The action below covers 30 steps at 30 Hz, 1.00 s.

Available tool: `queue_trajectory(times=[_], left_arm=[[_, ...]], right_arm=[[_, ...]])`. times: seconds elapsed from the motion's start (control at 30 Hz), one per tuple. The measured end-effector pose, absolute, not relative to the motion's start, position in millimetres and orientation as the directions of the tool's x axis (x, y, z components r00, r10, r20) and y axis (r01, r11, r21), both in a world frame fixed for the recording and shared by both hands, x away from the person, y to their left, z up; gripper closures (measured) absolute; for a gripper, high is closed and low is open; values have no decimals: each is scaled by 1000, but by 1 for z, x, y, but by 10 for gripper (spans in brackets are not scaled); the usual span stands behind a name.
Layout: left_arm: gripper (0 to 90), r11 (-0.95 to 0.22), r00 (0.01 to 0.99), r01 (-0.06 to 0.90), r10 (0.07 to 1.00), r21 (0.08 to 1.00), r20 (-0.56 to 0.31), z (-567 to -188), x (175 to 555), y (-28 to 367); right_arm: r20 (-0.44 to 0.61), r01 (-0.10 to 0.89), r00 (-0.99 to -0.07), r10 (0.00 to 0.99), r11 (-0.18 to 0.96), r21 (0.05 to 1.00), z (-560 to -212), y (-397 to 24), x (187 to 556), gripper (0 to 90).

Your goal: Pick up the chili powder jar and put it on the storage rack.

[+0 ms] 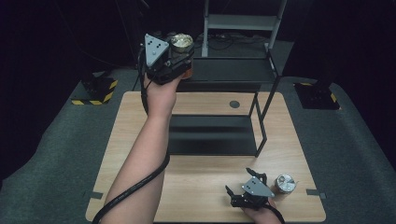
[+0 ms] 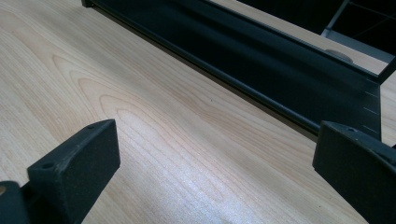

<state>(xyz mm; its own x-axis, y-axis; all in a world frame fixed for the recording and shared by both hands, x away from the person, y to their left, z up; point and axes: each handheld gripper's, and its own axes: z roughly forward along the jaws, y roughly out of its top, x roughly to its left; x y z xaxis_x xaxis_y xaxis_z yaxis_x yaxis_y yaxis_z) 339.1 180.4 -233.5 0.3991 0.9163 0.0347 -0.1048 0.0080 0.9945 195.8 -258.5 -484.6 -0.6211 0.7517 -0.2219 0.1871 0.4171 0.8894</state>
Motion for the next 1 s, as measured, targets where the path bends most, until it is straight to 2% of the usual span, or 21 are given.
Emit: queue_trajectory(times=[0.17,1.0], left_arm=[[344,33,396,-99,918,995,9,-238,345,180],[342,38,402,-67,915,997,-8,-250,358,175]], right_arm=[[-219,188,-622,752,414,891,-485,-259,196,0],[-220,182,-624,749,414,892,-485,-260,195,0]])
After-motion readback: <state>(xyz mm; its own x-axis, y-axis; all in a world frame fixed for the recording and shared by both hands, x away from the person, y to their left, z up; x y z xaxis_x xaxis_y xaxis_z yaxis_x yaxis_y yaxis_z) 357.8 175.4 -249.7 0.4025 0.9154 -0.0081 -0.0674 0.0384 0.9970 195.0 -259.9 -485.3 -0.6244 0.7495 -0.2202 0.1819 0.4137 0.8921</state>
